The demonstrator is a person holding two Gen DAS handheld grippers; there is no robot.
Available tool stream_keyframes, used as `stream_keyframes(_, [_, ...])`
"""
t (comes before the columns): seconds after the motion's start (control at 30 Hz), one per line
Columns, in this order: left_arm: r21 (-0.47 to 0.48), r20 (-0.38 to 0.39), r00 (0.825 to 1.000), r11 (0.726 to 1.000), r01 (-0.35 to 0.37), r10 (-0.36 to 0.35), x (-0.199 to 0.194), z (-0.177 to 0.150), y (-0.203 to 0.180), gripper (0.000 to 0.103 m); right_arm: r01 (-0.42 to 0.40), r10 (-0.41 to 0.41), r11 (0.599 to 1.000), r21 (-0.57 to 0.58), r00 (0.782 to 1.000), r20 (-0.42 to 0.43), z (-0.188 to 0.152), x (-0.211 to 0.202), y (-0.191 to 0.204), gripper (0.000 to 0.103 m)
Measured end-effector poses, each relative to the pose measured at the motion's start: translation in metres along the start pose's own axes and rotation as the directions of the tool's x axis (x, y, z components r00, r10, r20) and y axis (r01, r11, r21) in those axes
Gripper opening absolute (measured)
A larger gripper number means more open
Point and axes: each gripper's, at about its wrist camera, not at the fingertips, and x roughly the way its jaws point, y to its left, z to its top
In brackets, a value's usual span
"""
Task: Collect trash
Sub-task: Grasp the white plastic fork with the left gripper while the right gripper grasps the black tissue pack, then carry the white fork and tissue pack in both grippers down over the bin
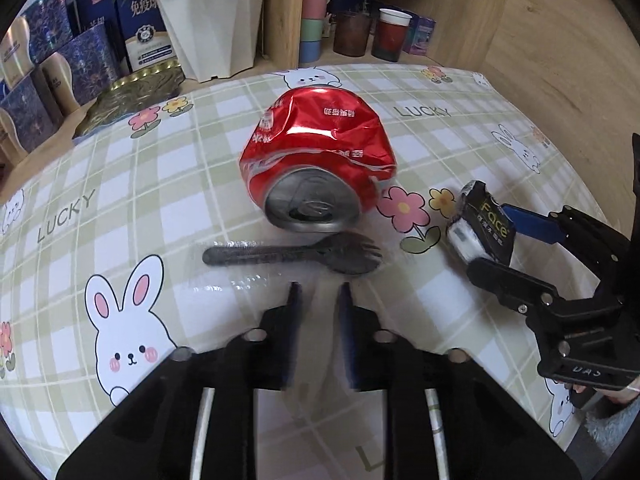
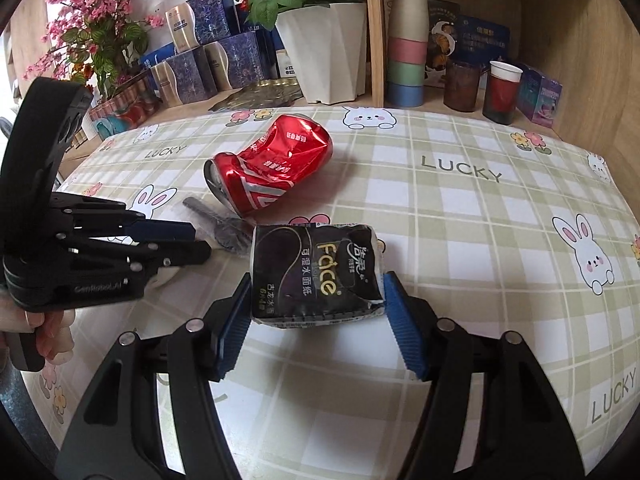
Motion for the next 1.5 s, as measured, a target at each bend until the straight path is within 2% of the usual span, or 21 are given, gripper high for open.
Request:
stream_keyframes(0.13, [0.033,0.0,1.0,0.999,0.012,-0.012,-0.009,-0.015,-0.011,0.013,-0.012,0.012,1.0,-0.004,1.0,0.011,-0.001,-0.002,0.0,0.064])
stream_keyframes(0.37, [0.004,0.015,0.998,0.998,0.061,-0.061,-0.042,-0.047,-0.016,0.012,0.001,-0.001,1.0,-0.015,1.0,0.003,-0.002,-0.002,0.003,0.064])
stream_keyframes(0.53, [-0.063,0.016,0.995,0.993,0.095,-0.094,-0.07,-0.077,-0.015,0.012,0.029,-0.03,0.999,-0.027,0.999,-0.027,-0.001,-0.001,0.007,0.064])
stream_keyframes(0.63, [-0.164,0.018,0.989,0.975,0.149,-0.148,-0.087,-0.104,-0.009,0.012,0.037,-0.041,0.998,-0.054,0.997,-0.07,-0.004,-0.007,0.017,0.064])
stream_keyframes(0.77, [-0.209,0.043,0.993,0.97,0.121,-0.114,-0.113,-0.14,-0.007,0.012,-0.006,0.003,0.999,-0.046,0.998,-0.058,-0.015,-0.033,0.034,0.064])
stream_keyframes(0.87, [-0.226,0.058,0.994,0.969,0.101,-0.09,-0.132,-0.157,-0.006,0.012,-0.049,0.048,0.999,-0.016,0.998,-0.047,-0.024,-0.052,0.047,0.064])
stream_keyframes(1.03, [-0.225,0.087,0.995,0.972,0.074,-0.056,-0.161,-0.177,-0.007,0.012,-0.099,0.099,0.995,-0.028,0.995,-0.025,-0.05,-0.088,0.086,0.064])
stream_keyframes(1.23, [-0.207,0.12,0.991,0.975,0.081,-0.057,-0.197,-0.204,-0.011,0.012,-0.142,0.142,0.99,-0.023,0.989,-0.029,-0.085,-0.125,0.12,0.064])
stream_keyframes(1.5, [-0.14,0.113,0.992,0.988,0.067,-0.051,-0.222,-0.242,-0.031,0.012,-0.164,0.162,0.986,-0.037,0.986,-0.05,-0.131,-0.162,0.148,0.064])
